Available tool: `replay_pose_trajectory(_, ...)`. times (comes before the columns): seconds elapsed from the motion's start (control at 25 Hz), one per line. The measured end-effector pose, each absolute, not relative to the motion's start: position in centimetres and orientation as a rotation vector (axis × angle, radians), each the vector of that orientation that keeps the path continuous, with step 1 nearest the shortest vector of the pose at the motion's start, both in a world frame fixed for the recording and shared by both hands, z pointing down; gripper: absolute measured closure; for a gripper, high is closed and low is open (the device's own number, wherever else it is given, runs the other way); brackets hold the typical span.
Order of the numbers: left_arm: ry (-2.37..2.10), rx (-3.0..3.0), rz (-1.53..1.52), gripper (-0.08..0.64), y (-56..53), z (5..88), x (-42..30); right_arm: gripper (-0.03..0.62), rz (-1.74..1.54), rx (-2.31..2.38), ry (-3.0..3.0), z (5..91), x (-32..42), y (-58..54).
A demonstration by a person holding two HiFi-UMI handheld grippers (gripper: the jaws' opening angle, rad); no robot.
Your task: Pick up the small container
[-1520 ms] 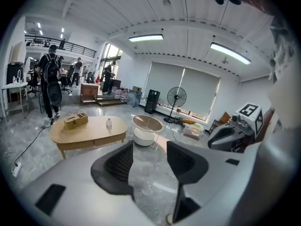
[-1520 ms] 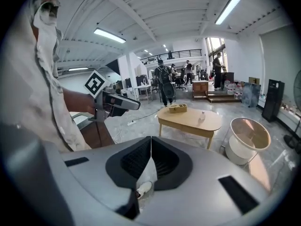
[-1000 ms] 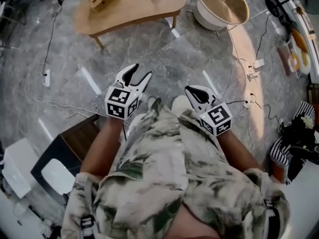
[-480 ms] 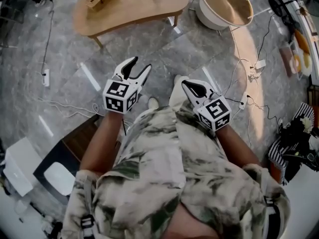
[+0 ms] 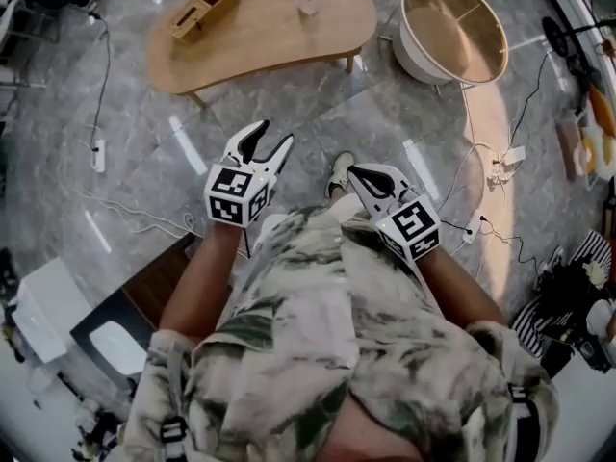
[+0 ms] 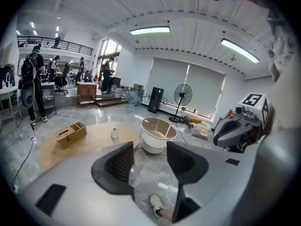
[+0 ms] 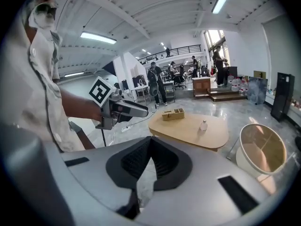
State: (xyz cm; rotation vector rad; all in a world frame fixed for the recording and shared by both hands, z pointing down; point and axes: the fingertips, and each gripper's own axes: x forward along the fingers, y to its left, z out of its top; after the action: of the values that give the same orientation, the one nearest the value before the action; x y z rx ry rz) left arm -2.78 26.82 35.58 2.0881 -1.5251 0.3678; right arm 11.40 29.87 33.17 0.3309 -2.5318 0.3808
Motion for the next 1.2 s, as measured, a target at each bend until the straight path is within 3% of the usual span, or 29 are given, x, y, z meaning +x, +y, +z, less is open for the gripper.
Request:
replay_pose_trajectory(0.6,-1.573,2.032,0.42,0.333,7.0,38.7,0.1,0.571,0.434,0.283,-2.507,36.7,15.4,12.2)
replay_pose_trajectory(1.2,-1.49,2.049,0.49,0.334,-8.8,46.3,-7.0,0.569,0.527,0.475,-2.396,39.6,11.4,0.2)
